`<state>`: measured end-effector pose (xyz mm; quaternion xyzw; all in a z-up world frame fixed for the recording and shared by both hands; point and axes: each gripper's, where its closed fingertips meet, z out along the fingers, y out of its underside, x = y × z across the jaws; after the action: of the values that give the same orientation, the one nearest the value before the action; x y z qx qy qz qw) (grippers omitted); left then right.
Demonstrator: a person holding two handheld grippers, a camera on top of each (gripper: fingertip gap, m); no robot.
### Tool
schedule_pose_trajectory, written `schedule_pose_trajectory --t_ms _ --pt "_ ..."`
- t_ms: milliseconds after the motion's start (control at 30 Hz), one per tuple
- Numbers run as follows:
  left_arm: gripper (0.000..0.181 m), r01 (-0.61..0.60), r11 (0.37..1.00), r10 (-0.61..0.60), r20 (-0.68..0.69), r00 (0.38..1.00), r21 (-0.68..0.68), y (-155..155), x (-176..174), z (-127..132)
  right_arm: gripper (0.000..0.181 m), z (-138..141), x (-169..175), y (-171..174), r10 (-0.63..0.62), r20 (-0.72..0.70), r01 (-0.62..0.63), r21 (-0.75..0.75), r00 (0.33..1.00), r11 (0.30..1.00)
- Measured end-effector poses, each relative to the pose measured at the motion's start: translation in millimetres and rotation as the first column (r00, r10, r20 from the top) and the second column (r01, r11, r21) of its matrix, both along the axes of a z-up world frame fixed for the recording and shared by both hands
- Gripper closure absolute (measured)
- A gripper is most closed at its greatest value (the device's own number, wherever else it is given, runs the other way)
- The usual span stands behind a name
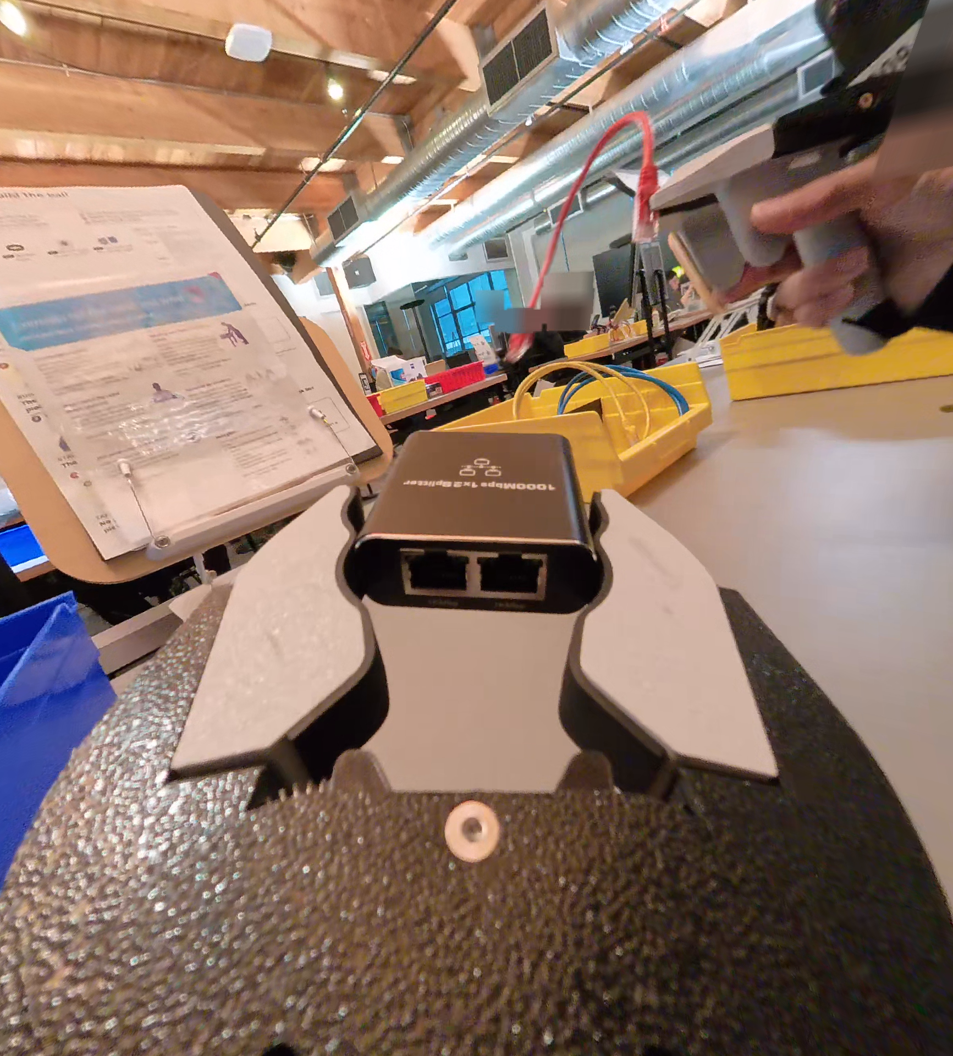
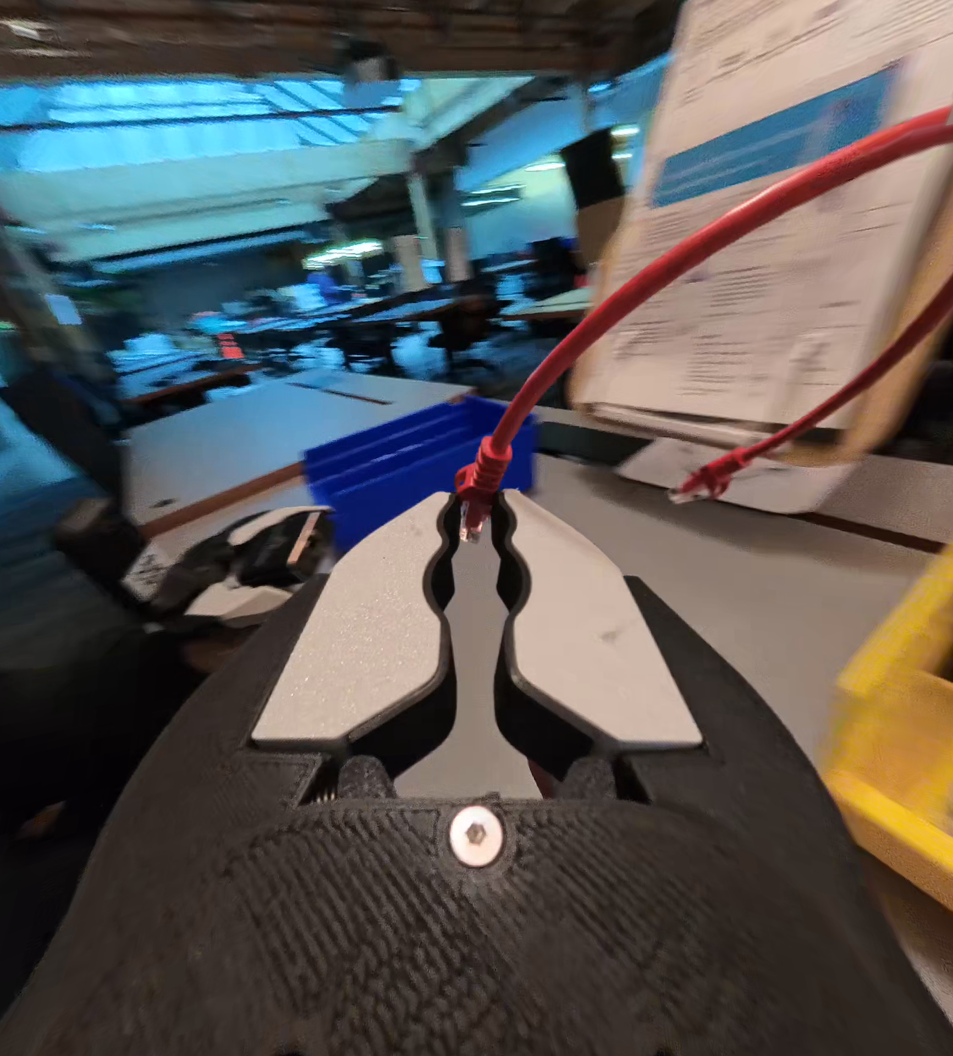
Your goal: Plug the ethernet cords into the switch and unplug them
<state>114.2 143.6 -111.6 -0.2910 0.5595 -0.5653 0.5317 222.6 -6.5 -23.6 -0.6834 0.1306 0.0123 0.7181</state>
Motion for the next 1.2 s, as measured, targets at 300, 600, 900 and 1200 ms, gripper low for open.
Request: schedule_pose_trajectory --t_ms 300,600,900,1200 --pt "0.107 0.042 0.999 -0.042 -0.027 0.999 0.012 -9.1 3.2 -5.8 0.170 -69.5 122.8 -101.1 -0.482 0.039 0.432 -0.510 0.875 0.744" --pt "0.107 0.051 0.998 -0.052 -0.036 0.998 -0.032 -6.7 2.8 -5.4 0.168 -151.5 167.5 -38.1 -0.416 -0.109 0.244 -0.667 0.903 0.704" --pt "0.107 0.073 0.997 -0.074 -0.062 0.995 -0.022 -9.7 4.7 -12.8 0.116 -135.7 141.2 -49.4 -0.447 -0.069 0.276 -0.700 0.892 0.659" --pt "0.107 0.095 0.989 -0.094 -0.018 0.995 0.109 -29.3 1.4 -9.8 0.115 -49.4 -65.0 55.6 0.435 -0.367 -0.522 -0.181 0.822 0.834"
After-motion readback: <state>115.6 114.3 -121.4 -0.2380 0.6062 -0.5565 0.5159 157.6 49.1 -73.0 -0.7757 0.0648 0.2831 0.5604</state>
